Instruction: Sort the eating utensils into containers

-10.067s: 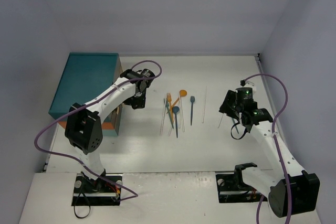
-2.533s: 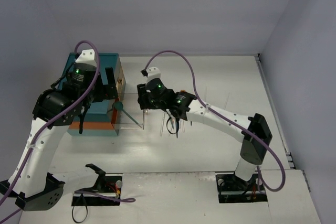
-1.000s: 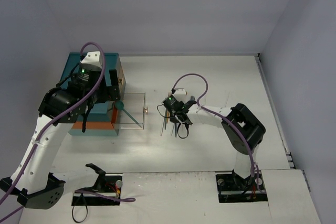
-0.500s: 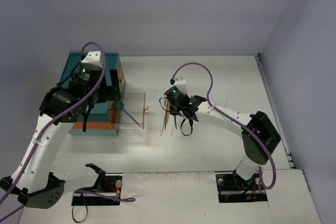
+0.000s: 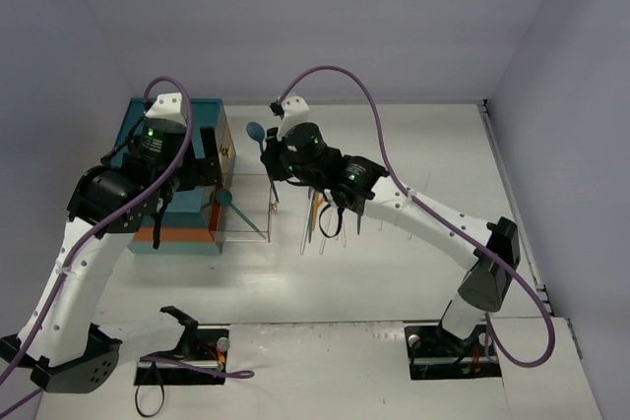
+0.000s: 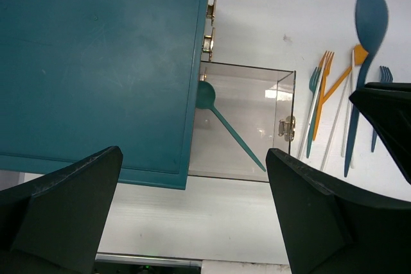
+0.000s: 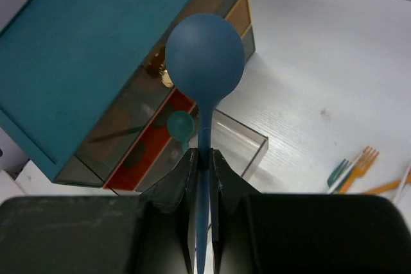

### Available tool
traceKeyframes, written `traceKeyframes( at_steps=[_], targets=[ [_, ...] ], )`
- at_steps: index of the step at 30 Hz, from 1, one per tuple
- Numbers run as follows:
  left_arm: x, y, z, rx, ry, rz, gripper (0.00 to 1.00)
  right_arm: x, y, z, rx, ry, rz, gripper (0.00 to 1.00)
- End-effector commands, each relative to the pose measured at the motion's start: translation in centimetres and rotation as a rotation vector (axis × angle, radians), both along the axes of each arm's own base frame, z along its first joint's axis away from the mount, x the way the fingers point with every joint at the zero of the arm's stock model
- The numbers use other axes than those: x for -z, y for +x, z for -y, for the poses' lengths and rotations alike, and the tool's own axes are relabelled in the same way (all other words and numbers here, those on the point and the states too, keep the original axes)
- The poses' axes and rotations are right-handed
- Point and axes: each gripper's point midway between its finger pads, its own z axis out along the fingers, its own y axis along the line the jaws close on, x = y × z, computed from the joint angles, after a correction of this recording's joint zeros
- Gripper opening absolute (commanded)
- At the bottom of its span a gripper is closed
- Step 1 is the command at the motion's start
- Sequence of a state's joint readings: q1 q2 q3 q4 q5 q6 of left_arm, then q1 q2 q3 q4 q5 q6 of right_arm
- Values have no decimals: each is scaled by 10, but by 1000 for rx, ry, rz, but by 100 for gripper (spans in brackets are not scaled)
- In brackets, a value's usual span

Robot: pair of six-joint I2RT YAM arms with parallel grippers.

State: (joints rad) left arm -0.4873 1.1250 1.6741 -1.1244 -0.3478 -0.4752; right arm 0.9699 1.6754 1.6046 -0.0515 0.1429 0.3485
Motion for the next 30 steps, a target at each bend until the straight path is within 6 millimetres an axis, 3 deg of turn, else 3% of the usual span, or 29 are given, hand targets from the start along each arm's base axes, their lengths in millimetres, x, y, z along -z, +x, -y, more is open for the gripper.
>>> traceKeyframes(
  at_steps=[1, 8, 14, 18, 21, 27, 30],
  targets=[
    [-31, -1, -11, -34, -21, 112, 94, 13, 3, -39, -118, 13, 30, 0],
    [-29, -2, -12, -38, -20, 110, 94, 38, -6, -66, -183, 14, 34, 0],
    [-24, 0, -10, -37, -19, 98, 94, 64, -12, -63, -187, -28, 11, 3],
    [-22, 1, -9, -35, -20, 90, 94, 67, -15, -53, -166, -43, 13, 25],
    [-23, 2, -9, -34, -18, 92, 94, 59, -12, -36, -99, -45, 31, 32],
    [-22, 4, -7, -31, -19, 87, 94, 42, 14, 26, 194, -27, 62, 37],
    [-21, 6, -5, -29, -22, 84, 94, 51, 29, 64, 359, -30, 28, 37]
  ],
)
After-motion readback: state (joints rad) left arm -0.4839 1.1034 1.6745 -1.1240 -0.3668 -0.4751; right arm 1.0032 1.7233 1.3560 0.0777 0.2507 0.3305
